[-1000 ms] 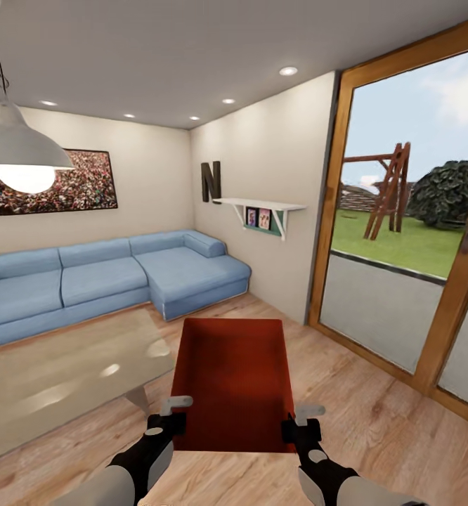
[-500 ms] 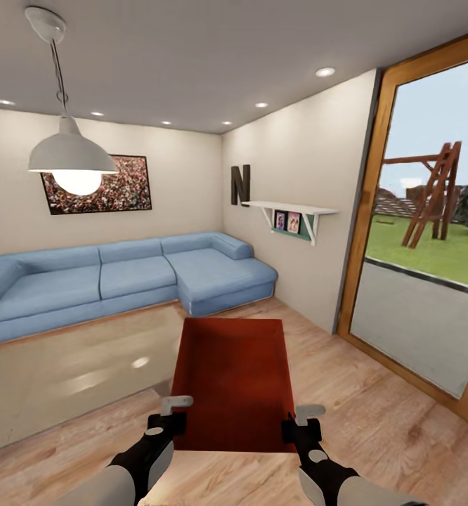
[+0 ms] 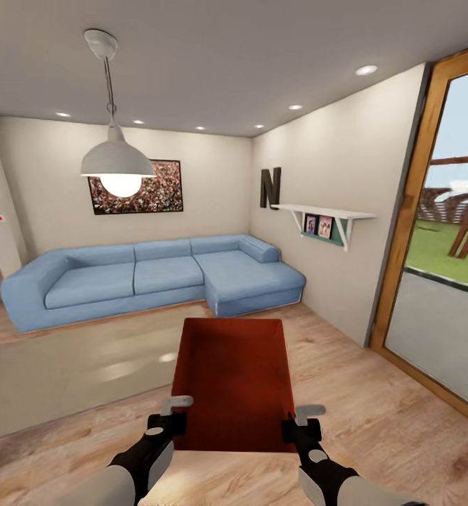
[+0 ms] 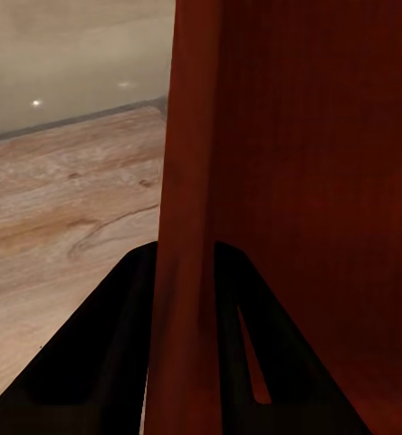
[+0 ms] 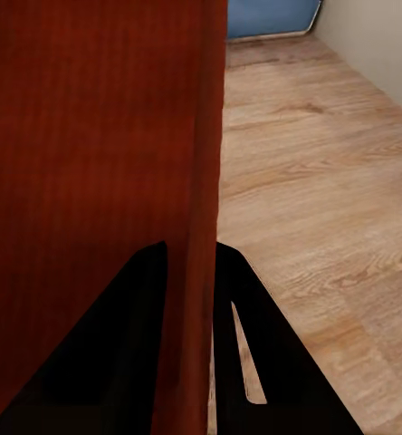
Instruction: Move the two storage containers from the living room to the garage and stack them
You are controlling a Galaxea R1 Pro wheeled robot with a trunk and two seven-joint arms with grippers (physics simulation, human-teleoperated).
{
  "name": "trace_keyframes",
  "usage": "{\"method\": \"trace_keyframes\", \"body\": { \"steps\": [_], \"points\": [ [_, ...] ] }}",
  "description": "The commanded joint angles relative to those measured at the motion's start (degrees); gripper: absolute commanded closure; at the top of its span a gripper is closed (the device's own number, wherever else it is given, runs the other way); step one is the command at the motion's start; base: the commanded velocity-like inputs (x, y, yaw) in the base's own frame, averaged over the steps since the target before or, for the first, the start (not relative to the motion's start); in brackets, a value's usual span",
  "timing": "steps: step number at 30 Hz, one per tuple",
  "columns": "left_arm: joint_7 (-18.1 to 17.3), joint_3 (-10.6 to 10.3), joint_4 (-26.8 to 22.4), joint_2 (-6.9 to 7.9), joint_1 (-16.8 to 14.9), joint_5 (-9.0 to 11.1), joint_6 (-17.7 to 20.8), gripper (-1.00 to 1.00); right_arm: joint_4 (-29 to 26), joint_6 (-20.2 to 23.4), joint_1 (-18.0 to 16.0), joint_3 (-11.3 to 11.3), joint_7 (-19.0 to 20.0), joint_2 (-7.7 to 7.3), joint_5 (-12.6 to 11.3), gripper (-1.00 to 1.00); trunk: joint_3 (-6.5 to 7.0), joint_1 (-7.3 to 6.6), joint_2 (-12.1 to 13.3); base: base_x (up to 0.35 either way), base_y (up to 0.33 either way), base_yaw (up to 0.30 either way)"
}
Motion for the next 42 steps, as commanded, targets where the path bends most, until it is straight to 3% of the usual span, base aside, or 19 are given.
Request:
{"method": "trace_keyframes", "body": {
  "steps": [1, 42],
  "points": [
    [1.24, 0.51, 0.23, 0.1, -0.01, -0.2, -0.19, 1.0, -0.13, -1.85, -0.1, -2.76, -0.24, 0.0, -0.46, 1.0, -0.05, 0.01, -0.08, 0.0, 0.0, 0.283],
    [1.24, 0.51, 0.23, 0.1, -0.01, -0.2, -0.19, 1.0, -0.13, -1.85, -0.1, -2.69, -0.15, 0.0, -0.37, 1.0, 1.62, 0.01, -0.08, 0.0, 0.0, 0.287]
  ]
}}
